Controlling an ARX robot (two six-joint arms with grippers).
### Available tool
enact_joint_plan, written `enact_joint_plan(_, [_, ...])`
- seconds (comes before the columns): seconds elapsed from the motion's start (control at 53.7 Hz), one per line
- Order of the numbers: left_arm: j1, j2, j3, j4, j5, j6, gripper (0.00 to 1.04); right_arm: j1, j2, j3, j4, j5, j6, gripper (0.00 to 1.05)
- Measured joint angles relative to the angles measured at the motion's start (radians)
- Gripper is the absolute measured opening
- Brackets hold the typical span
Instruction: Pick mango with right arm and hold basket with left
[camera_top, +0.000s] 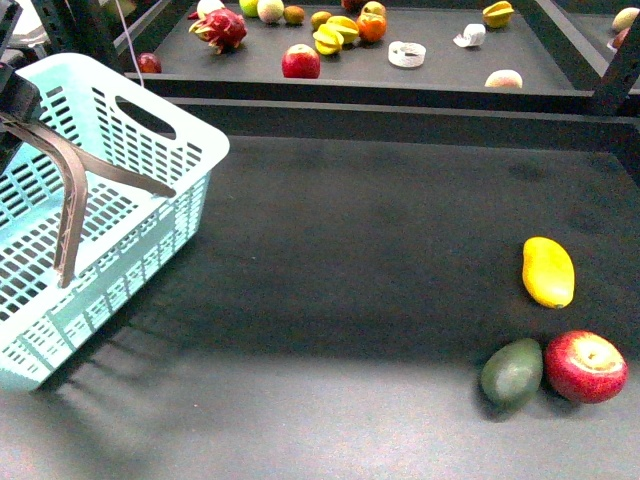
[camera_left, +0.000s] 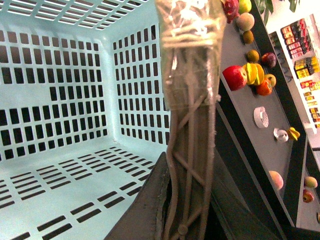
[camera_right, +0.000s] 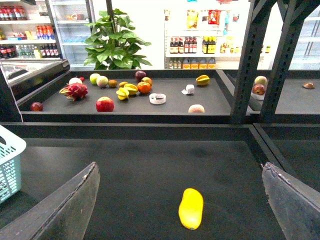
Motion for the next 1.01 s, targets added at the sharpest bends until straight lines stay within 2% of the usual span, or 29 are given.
enact_joint_plan(0.242, [-0.137, -0.320, -0.232, 0.014, 0.066, 0.039, 0.12, 0.000, 0.000, 0.000, 0.000, 0.000, 0.000, 0.97])
enact_joint_plan(0.447, [-0.315, -0.614, -0.355, -0.011, 0.170, 0.276, 0.12, 0.000, 0.000, 0.000, 0.000, 0.000, 0.000, 0.97])
enact_joint_plan(0.596, [-0.352, -0.598, -0.382, 0.044, 0.305, 0.446, 0.12, 0.000, 0.000, 0.000, 0.000, 0.000, 0.000, 0.97])
enact_joint_plan(0.82, [-0.396, -0.575, -0.417, 0.065, 0.381, 0.583, 0.12, 0.000, 0.000, 0.000, 0.000, 0.000, 0.000, 0.97])
enact_joint_plan(1.006, [-0.418, -0.585, -0.433, 0.066, 0.383, 0.655, 0.12, 0.000, 0.000, 0.000, 0.000, 0.000, 0.000, 0.97])
